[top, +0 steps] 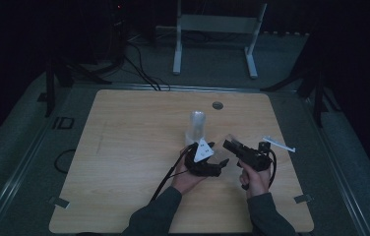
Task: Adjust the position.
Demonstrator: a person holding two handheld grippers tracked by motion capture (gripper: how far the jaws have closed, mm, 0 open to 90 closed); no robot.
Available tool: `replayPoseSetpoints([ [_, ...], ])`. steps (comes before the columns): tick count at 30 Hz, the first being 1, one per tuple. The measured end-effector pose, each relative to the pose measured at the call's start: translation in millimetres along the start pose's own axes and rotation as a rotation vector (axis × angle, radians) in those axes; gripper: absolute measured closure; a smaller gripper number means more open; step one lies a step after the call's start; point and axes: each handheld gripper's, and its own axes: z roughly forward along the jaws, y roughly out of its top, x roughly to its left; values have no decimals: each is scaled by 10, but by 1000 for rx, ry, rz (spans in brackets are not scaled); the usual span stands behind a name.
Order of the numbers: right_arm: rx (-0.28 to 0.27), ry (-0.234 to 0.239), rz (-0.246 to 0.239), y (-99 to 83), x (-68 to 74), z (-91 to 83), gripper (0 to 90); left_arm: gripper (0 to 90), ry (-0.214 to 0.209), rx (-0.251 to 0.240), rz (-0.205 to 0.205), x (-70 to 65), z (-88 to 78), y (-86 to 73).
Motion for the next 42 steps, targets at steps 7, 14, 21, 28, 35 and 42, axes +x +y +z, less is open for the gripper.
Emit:
replayPoseSetpoints([
  [7, 1, 4, -6, 4, -8, -2, 421, 278, 0, 1, 7, -7, -12, 5],
  [14, 7, 1, -17, 16, -5, -2, 385, 293, -6, -2, 8, -9, -17, 3],
  [21, 13, -1, -30, 21, 5, 3, 349, 297, -4, -4, 11, -8, -27, 1],
  [28, 27, 6, -52, 16, 16, -11, 343, 301, -3, -1, 18, -1, -35, 2],
  [35, 26, 13, -77, 25, 25, -45, 321, 301, -1, 3, 21, 13, -43, -1],
  [42, 34, 16, -84, 13, 10, -72, 318, 301, 11, 7, 18, 59, -73, -5],
])
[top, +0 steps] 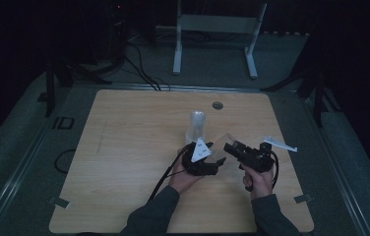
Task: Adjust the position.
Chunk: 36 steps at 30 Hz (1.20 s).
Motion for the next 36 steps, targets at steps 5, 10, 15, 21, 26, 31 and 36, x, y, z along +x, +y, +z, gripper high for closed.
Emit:
replayPoseSetpoints([
  [5, -1, 4, 0, -3, -7, -12, 319, 301, 10, 0, -5, 32, -27, 3],
  [10, 5, 2, -9, -6, -9, -25, 319, 302, 20, 3, -4, 55, -42, -1],
  [15, 7, -2, -9, -16, -23, -41, 325, 303, 26, 8, 0, 71, -56, -5],
  [21, 12, -5, -16, -16, -42, -64, 338, 303, 33, 14, 7, 87, -71, -6],
  [26, 22, -13, -28, -17, -50, -72, 341, 304, 35, 16, 9, 97, -79, -5],
  [31, 37, -36, -38, -21, -66, -79, 351, 304, 44, 16, 15, 118, -102, 4],
  [36, 45, -53, -42, -19, -87, -93, 354, 304, 42, 20, 17, 132, -115, 6],
])
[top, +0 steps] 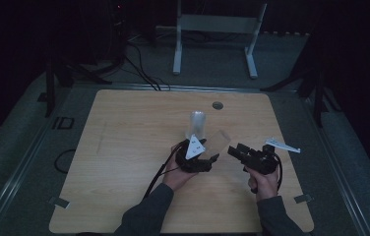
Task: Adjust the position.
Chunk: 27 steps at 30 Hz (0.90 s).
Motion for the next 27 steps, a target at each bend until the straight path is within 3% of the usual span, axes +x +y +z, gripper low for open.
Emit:
replayPoseSetpoints([
  [12, 32, -40, -31, 7, -27, -12, 368, 304, -17, 11, 15, -4, -13, 4],
  [27, 106, -111, -117, 43, -23, -13, 369, 306, -46, 31, 36, 8, -40, 16],
])
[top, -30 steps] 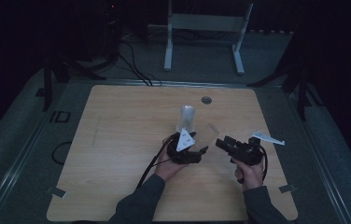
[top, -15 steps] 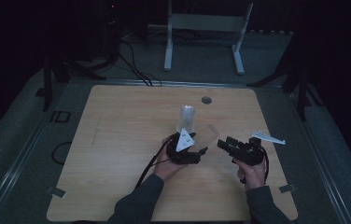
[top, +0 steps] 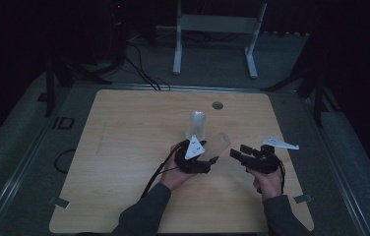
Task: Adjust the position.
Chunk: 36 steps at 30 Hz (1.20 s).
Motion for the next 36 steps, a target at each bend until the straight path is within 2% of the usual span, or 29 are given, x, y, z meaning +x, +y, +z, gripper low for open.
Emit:
replayPoseSetpoints([
  [15, 40, -2, -57, 75, -21, -59, 360, 306, -55, 37, 18, 7, -8, -5],
  [20, 53, 13, -70, 114, -44, -89, 341, 306, -70, 45, 17, 11, -14, -8],
  [30, 96, 13, -124, 143, -62, -130, 335, 305, -98, 69, 28, 27, -31, -19],
  [36, 141, 20, -188, 119, -18, -106, 322, 306, -97, 78, 30, 40, -38, -35],
])
